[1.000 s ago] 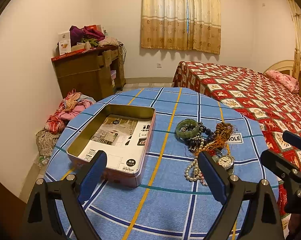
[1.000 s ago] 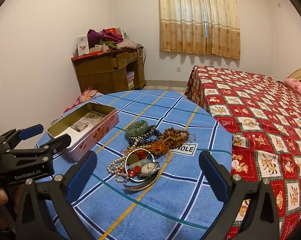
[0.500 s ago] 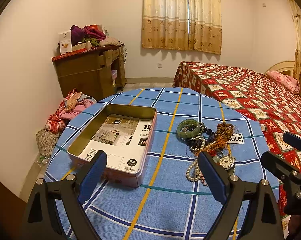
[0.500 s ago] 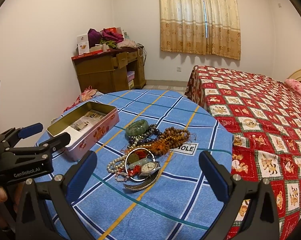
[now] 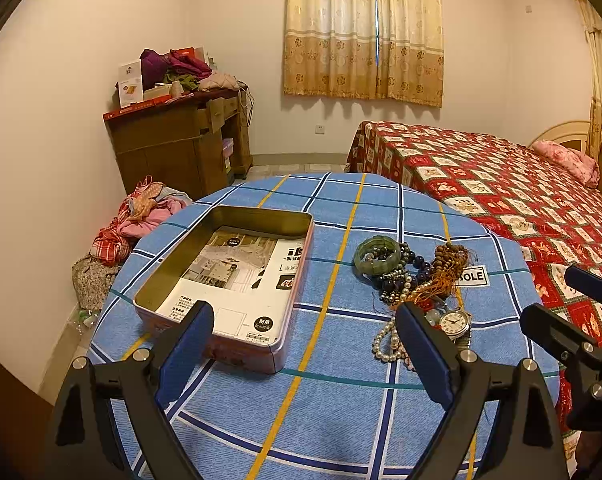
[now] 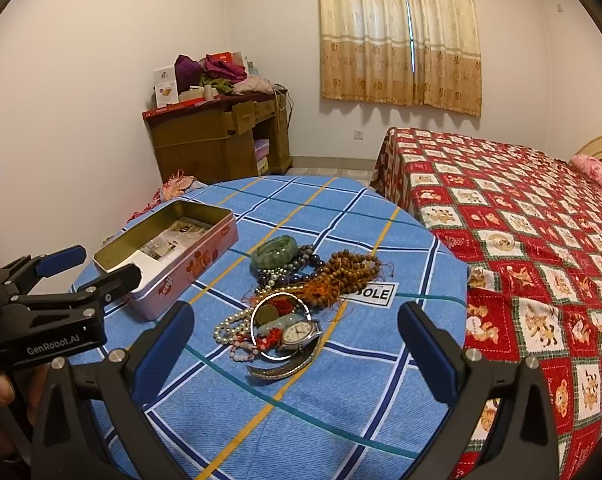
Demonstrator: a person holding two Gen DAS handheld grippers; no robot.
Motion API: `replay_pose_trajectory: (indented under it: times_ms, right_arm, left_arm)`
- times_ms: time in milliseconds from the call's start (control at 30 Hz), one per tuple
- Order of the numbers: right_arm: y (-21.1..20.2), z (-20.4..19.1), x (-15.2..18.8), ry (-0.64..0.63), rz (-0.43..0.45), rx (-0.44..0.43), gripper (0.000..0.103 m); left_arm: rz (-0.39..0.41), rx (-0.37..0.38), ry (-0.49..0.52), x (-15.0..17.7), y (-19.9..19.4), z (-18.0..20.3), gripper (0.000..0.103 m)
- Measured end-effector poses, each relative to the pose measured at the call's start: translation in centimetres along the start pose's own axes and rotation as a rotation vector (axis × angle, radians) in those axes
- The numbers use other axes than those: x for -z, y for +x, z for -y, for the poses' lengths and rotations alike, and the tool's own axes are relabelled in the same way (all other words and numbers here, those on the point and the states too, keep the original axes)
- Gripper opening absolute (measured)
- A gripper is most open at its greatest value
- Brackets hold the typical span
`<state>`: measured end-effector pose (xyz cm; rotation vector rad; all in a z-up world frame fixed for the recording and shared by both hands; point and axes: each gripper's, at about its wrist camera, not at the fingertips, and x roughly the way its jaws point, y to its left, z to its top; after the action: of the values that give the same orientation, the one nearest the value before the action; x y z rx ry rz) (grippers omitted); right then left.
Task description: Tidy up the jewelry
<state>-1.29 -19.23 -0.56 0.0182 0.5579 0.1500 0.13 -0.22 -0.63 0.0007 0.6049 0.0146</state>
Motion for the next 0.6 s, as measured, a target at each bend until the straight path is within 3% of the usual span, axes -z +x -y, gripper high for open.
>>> replay_pose_trajectory:
  times_ms: [600]
  right_arm:
    - [0.10, -0.02, 0.09, -0.001, -0.005, -0.002, 0.103]
  left_arm:
    - [0.001, -0.002, -0.006, 0.09, 0.09, -0.25, 0.092]
